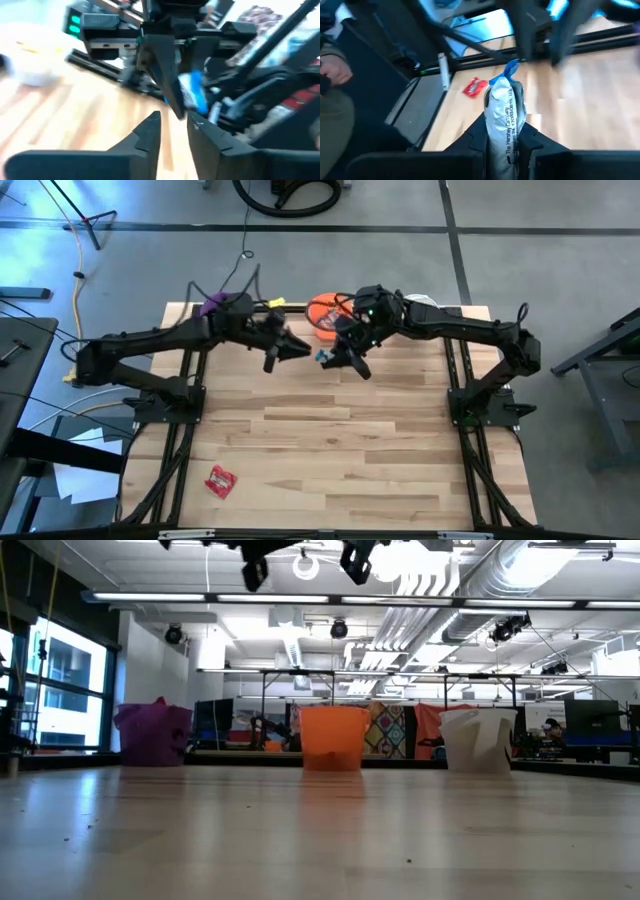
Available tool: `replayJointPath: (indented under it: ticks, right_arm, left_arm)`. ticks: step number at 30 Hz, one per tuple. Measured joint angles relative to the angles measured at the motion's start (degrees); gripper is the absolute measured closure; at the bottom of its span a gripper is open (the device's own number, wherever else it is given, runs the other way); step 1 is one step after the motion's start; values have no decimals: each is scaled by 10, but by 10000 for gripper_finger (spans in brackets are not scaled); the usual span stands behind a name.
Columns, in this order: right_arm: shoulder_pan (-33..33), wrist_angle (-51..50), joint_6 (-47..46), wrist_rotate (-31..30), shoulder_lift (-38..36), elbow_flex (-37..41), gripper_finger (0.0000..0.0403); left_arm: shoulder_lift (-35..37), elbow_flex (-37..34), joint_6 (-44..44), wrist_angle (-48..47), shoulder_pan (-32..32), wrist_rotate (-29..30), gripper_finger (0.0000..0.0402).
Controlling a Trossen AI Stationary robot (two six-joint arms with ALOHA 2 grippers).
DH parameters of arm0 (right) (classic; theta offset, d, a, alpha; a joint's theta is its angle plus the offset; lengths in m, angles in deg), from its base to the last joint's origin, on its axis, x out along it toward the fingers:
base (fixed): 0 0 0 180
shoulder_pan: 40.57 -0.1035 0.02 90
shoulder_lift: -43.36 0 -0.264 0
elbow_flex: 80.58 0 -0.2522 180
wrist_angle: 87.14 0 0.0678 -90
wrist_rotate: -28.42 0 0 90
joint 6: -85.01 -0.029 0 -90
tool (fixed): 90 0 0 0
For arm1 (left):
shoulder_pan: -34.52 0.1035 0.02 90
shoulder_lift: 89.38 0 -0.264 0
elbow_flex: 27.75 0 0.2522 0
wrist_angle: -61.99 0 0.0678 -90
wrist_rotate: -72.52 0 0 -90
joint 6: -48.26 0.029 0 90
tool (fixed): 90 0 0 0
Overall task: Organize candy in baskets
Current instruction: Put the white chocolate into the orange bucket
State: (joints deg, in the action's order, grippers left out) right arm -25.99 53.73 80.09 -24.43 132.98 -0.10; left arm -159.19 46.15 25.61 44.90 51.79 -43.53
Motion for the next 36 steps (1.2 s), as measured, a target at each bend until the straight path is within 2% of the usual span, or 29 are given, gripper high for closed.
replayJointPath:
  ticks: [3,7,14,20,30,33,36]
  right_arm:
    - [28,0,11,-20,0,0,371]
    - [79,0,23,-110,3,0,386]
    - [170,-22,-28,-117,95,-1,383]
    - [202,-23,-27,-137,170,0,382]
    - [227,7,-53,-157,216,0,379]
    - [225,8,-57,-171,222,0,358]
    - [224,11,-57,-186,222,0,315]
  left_arm:
    - [42,0,28,-62,4,43,301]
    - [96,0,53,-140,-10,92,285]
    - [160,-18,50,-249,-67,182,294]
    - [207,-79,1,-252,-110,249,314]
    - [235,-124,-38,-252,-156,295,330]
    - [235,-124,-38,-256,-161,298,333]
    - [230,-124,-60,-267,-162,299,334]
